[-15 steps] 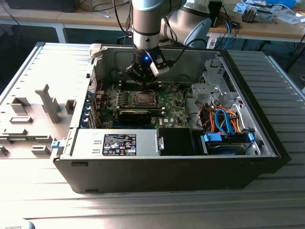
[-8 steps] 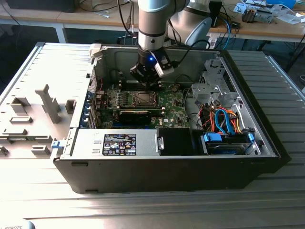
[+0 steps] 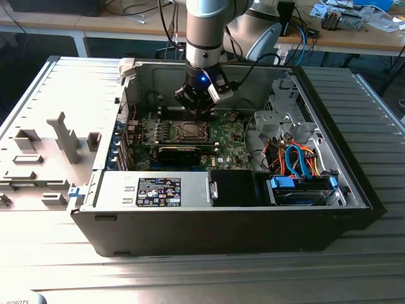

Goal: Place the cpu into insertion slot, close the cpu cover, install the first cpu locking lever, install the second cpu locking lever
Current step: 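Install the first cpu locking lever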

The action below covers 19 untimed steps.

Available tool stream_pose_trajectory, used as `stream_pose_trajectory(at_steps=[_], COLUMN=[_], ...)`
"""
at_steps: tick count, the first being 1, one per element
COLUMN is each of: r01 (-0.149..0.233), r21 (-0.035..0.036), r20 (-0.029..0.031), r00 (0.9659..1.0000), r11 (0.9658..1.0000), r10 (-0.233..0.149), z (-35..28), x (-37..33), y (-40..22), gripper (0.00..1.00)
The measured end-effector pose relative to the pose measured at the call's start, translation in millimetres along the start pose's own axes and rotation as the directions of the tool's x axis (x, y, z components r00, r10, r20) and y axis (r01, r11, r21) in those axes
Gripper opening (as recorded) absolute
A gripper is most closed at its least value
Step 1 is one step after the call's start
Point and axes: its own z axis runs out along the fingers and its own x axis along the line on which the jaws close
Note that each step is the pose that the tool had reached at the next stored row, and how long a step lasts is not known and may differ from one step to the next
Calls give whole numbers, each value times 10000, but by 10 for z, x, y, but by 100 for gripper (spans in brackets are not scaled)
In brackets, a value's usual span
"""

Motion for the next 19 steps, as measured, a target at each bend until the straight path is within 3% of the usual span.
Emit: stream_pose_trajectory(at_steps=[2, 4, 13, 14, 15, 16, 17, 19], r01=[-2, -2, -2, -3, -5, -5, -11, -41], r21=[1, -3, 3, 66, 240, 342, 402, 428], r20=[-1, 0, -1, -3, -11, -15, -17, -17], r00=[10000, 10000, 10000, 10000, 10000, 10000, 10000, 10000], r11=[10000, 10000, 10000, 10000, 9997, 9994, 9992, 9991], r10=[2, 2, 2, 3, 5, 6, 11, 42], z=[-68, -86, -97, -98, -99, -99, -100, -156], x=[1, 2, 16, 18, 19, 19, 19, 18], y=[2, -10, -377, -422, -431, -434, -435, -433], gripper=[11, 11, 11, 11, 11, 11, 11, 11])
